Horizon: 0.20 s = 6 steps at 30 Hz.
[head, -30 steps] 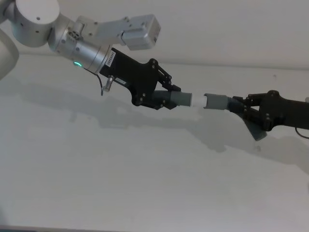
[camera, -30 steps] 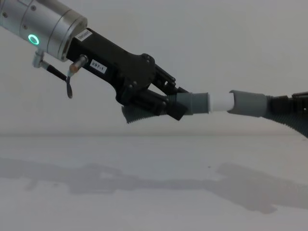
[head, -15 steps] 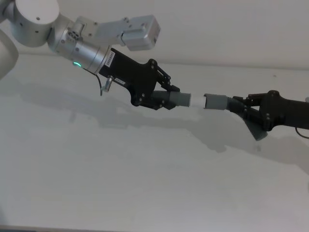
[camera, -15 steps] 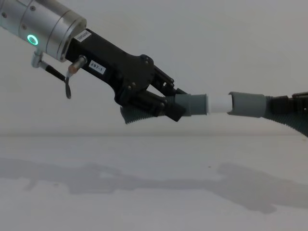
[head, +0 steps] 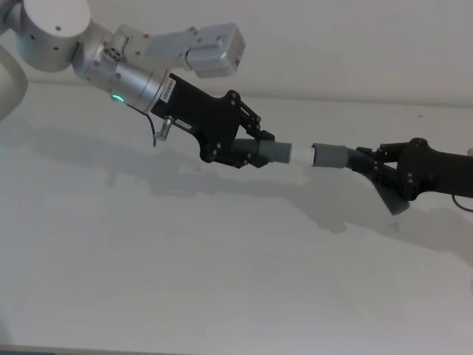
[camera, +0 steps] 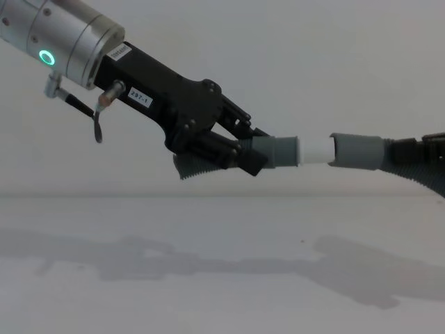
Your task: Use both hands to pick up one end of the pipe from the table, align the ends, and insert them.
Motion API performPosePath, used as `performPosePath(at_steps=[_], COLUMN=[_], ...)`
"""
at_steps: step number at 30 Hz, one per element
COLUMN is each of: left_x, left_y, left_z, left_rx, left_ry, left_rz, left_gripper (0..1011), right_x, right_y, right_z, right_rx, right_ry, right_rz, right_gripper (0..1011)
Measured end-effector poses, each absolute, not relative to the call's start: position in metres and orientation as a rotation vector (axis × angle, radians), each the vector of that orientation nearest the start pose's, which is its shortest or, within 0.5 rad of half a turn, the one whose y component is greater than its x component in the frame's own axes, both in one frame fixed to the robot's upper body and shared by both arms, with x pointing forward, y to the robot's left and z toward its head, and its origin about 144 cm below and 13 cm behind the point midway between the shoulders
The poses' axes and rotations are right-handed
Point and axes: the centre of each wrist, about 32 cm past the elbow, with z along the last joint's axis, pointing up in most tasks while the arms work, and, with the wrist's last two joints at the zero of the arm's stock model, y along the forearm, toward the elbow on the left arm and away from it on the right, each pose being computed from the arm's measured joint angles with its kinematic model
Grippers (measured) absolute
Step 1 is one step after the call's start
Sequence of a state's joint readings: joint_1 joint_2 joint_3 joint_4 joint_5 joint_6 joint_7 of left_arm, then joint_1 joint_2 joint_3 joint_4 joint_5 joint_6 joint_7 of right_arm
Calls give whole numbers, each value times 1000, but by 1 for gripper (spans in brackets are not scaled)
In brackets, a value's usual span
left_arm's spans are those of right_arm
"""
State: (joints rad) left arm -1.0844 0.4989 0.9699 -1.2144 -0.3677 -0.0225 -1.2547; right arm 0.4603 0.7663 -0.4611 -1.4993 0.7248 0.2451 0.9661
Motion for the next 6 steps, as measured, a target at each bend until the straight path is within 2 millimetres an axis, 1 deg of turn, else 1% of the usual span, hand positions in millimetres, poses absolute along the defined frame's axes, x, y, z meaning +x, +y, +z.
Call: performPosePath(at_steps=[6], left_x=[636], left_y=[202], left_z=[1370], left_rx=[547], left_ry=[-437], left_rz=[-174], left_gripper=[347], right_x=[541], right_y=[-346], right_z=[1271], right_rx=[-192], right_ry=[98], right_rz=[-350], right_gripper=[155])
